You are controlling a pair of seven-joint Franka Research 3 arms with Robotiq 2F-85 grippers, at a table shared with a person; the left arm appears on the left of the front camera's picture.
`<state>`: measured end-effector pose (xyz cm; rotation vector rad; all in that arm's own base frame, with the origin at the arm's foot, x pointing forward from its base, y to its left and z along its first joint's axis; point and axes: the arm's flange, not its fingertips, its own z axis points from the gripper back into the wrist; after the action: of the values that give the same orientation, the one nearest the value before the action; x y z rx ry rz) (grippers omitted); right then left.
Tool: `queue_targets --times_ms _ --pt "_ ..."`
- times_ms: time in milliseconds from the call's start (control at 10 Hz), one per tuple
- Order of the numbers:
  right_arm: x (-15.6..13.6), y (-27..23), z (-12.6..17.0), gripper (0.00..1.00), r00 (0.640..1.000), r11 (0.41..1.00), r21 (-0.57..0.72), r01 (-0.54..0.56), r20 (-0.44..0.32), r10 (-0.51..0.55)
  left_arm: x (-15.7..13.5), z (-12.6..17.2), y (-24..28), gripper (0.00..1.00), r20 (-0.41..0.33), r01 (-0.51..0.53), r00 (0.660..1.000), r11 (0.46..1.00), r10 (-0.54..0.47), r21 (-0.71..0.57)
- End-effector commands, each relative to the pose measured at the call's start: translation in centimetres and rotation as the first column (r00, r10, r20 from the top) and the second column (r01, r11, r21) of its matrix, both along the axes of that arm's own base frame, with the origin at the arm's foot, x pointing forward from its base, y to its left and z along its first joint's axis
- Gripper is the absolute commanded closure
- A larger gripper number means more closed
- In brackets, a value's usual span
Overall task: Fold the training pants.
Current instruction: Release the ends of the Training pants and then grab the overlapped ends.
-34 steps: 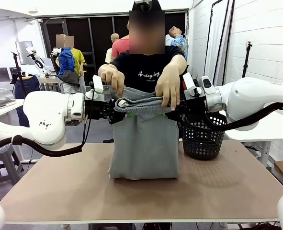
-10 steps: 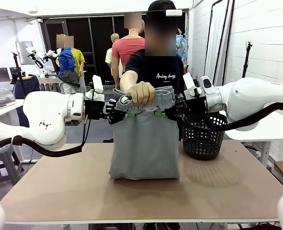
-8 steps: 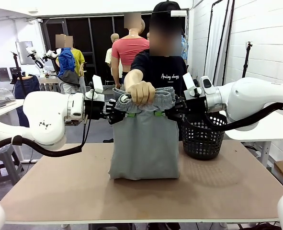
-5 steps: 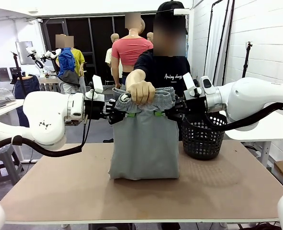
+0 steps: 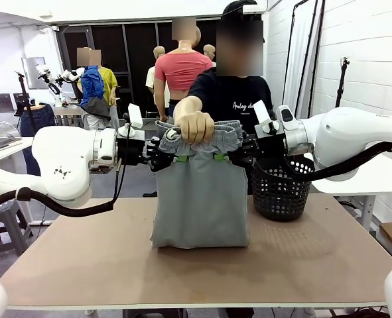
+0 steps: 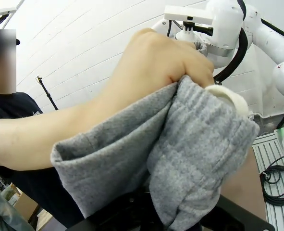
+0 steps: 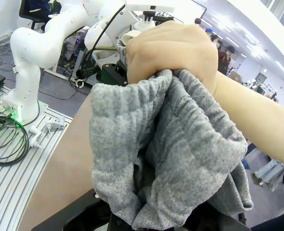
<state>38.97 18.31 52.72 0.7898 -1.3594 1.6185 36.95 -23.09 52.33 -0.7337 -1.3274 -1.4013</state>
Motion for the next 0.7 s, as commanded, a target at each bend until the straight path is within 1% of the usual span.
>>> queue_targets --times_ms 0,600 --pt "-0.14 0.13 0.07 1.0 1.0 1.0 0.003 -0.003 0.001 0.003 0.03 0.05 -0.09 1.0 0.006 -0.002 1.0 1.0 0.002 0.001" --pt "-0.14 0.13 0.07 1.0 1.0 1.0 0.003 -0.003 0.001 0.003 0.03 0.05 -0.09 1.0 0.006 -0.002 1.0 1.0 0.002 0.001"
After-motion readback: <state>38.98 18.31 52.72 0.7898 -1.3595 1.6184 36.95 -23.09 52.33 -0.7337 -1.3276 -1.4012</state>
